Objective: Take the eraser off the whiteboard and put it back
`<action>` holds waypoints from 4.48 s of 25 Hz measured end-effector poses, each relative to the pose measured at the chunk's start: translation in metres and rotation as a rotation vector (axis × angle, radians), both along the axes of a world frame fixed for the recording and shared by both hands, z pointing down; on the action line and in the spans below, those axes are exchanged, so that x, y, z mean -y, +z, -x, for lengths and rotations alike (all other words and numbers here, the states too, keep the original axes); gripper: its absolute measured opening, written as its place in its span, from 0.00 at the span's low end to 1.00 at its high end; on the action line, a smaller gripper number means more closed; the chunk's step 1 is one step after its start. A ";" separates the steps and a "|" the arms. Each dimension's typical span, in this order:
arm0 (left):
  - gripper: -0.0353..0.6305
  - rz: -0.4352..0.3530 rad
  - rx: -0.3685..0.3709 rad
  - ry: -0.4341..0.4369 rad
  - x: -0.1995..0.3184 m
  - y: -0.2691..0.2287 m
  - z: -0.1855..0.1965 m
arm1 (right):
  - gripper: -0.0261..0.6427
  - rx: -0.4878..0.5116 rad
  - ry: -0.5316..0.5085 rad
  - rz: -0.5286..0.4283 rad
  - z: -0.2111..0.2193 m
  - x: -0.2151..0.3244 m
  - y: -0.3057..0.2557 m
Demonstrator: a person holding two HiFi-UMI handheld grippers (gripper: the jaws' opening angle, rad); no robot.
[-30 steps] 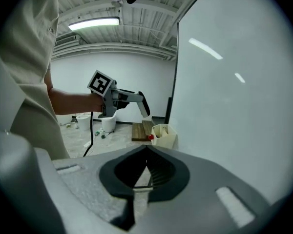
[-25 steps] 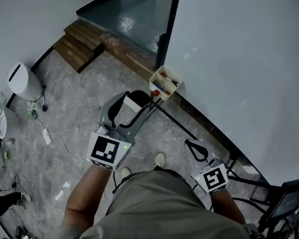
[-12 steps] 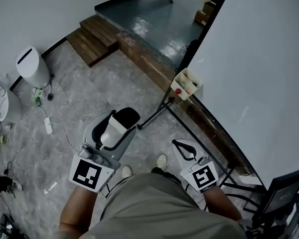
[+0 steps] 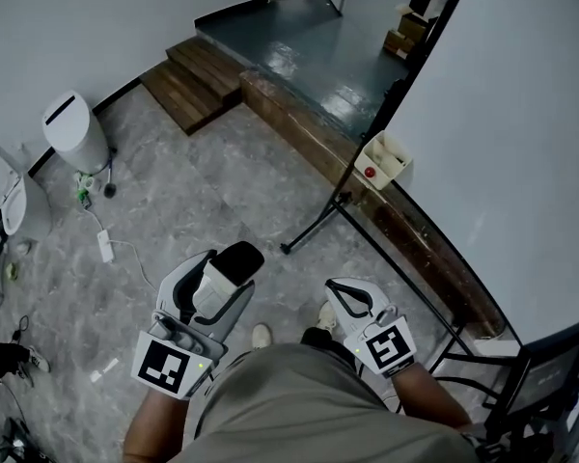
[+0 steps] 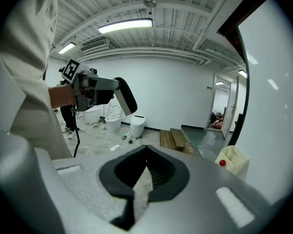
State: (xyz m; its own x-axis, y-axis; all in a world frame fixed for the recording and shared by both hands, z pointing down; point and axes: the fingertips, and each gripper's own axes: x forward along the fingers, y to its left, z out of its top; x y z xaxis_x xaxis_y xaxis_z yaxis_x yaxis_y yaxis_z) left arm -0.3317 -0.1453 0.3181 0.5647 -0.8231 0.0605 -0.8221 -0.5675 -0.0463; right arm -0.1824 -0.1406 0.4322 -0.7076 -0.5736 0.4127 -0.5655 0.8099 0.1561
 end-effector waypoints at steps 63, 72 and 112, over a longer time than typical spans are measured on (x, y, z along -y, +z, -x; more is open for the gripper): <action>0.45 0.197 0.190 0.142 0.320 0.168 -0.347 | 0.04 0.006 0.412 0.115 -0.349 0.111 0.041; 0.45 0.220 0.216 0.143 0.324 0.186 -0.350 | 0.04 -0.010 0.420 0.123 -0.356 0.111 0.041; 0.23 0.192 0.184 -0.018 0.208 0.129 -0.262 | 0.04 0.032 0.221 0.070 -0.304 0.120 0.029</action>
